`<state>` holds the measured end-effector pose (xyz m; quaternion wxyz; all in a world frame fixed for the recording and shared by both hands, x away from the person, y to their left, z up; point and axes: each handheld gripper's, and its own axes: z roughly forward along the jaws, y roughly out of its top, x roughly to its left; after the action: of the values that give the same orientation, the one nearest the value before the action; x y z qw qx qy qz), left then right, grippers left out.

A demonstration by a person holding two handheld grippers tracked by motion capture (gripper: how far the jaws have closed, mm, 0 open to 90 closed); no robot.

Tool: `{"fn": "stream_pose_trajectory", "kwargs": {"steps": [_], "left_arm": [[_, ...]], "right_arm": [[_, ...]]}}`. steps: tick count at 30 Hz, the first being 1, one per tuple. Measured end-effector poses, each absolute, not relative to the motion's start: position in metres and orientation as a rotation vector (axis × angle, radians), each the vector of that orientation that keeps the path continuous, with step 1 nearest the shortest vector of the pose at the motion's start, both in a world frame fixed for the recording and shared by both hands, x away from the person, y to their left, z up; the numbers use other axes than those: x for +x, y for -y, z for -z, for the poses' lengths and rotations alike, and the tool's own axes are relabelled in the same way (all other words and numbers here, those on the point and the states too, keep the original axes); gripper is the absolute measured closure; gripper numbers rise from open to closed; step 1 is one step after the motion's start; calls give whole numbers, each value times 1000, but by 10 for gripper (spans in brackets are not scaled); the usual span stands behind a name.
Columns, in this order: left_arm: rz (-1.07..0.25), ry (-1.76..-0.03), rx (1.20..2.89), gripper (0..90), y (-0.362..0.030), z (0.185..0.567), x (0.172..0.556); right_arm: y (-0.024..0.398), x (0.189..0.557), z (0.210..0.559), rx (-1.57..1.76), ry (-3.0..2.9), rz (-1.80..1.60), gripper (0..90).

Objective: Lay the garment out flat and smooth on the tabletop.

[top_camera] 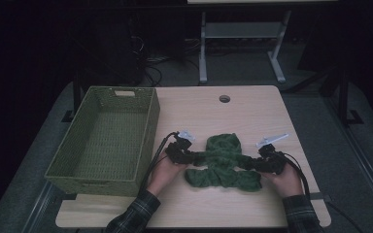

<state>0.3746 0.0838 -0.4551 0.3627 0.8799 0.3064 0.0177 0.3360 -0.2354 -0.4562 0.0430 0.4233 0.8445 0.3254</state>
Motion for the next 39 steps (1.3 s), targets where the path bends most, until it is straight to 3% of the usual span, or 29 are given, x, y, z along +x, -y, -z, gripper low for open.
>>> {"fn": "stream_pose_trajectory", "kwargs": {"steps": [5, 9, 14, 24, 31, 39], "left_arm": [[-102, -774, 2215, 528, -90, 433, 372], [-130, -750, 2186, 446, -94, 415, 370], [-147, -750, 2152, 470, -91, 405, 376], [-130, -819, 2136, 497, -71, 413, 424], [-120, -835, 2162, 493, -58, 427, 440], [-48, -841, 2228, 509, -44, 450, 445]], "right_arm": [[241, 331, 446, 1259, -2555, -1035, 577], [249, 328, 431, 1256, -2510, -1084, 540], [251, 336, 415, 1252, -2445, -1145, 557], [233, 385, 409, 1272, -2403, -1171, 594], [214, 405, 427, 1283, -2441, -1141, 618], [210, 404, 447, 1274, -2494, -1078, 688]]}}
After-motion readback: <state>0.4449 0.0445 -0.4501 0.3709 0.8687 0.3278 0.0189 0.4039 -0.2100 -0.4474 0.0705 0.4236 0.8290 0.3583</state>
